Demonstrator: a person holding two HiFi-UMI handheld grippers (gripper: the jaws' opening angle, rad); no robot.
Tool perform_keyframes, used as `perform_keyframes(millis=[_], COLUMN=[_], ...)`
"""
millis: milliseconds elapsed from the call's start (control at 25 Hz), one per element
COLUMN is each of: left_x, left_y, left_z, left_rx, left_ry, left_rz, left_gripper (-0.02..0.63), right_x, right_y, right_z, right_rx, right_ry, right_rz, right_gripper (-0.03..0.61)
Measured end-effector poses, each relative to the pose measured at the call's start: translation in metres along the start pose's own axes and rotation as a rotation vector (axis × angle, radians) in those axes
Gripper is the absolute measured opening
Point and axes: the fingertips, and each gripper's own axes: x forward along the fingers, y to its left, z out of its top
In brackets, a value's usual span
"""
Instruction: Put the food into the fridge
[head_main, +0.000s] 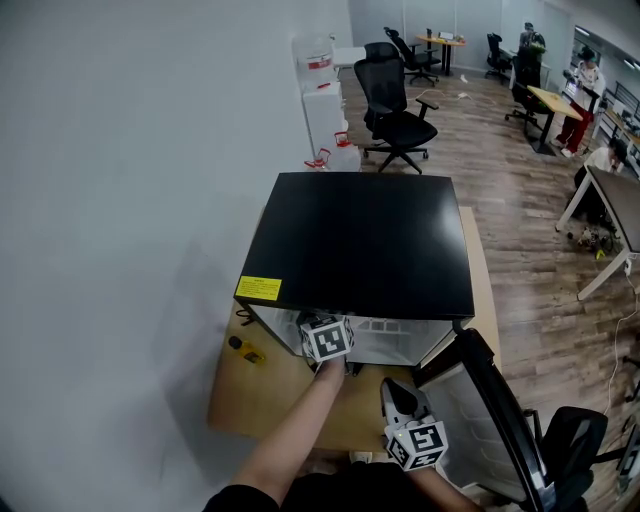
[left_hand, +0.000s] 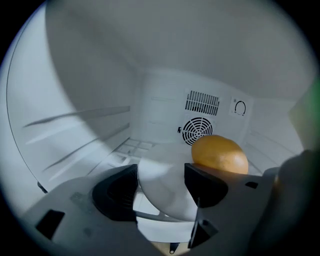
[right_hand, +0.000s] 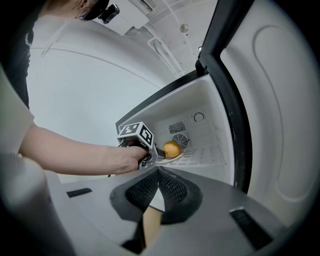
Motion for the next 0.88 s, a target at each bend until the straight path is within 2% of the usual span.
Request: perform_keyframes(millis=[480,880], left_x=[-0.024,-0.048], left_y=[0.0,0.014], left_z=[0.017,0.01], left_rx=[-0.056,-0.11], left_ry=[-0.139,-0.132], left_rz=[-0.047,-0.071], left_gripper=[0.268,0.268], right_x=[-0.018,-0.024], right_y=[0.0,0.017], right_z=[-0.005,-0.005], right_rx=[-0.007,-0.016], right_ry=[-0.003,-0.012], right_rz=[-0.017,0.009], right_gripper=[0.06,0.06])
